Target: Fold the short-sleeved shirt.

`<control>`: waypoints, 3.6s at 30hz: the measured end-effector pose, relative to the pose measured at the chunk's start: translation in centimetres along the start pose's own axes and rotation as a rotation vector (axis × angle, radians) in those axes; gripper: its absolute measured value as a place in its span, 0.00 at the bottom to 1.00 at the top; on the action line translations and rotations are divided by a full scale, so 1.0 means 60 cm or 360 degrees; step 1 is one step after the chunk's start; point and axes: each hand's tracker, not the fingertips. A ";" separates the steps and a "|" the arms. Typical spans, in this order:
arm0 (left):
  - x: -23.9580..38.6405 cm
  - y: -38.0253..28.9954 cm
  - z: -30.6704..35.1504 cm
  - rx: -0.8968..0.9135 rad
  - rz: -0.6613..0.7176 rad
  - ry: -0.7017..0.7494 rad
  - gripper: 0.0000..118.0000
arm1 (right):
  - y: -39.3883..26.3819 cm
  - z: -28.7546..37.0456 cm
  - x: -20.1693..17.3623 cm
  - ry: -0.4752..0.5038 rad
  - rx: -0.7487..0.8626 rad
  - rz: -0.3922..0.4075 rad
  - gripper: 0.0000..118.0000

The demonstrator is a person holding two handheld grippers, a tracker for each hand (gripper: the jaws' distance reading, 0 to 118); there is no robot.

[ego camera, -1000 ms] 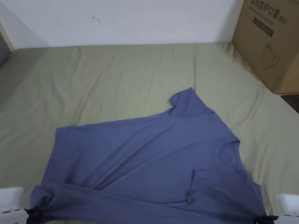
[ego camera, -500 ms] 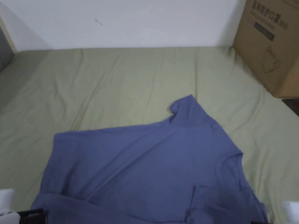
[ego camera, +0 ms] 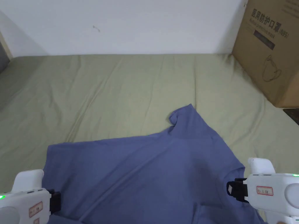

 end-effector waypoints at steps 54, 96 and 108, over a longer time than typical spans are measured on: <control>-0.074 0.338 -0.281 -0.0155 -0.0134 0.0210 0.02 | 0.376 -0.240 0.051 -0.0044 -0.0118 -0.0019 0.02; -0.171 -0.094 0.109 0.0048 0.0355 0.0011 0.82 | -0.129 0.132 -0.015 -0.0037 -0.0047 0.0185 0.84; -0.224 -0.153 0.071 0.0106 0.0872 -0.0300 0.06 | -0.127 0.021 -0.164 0.0292 -0.0040 0.0198 0.00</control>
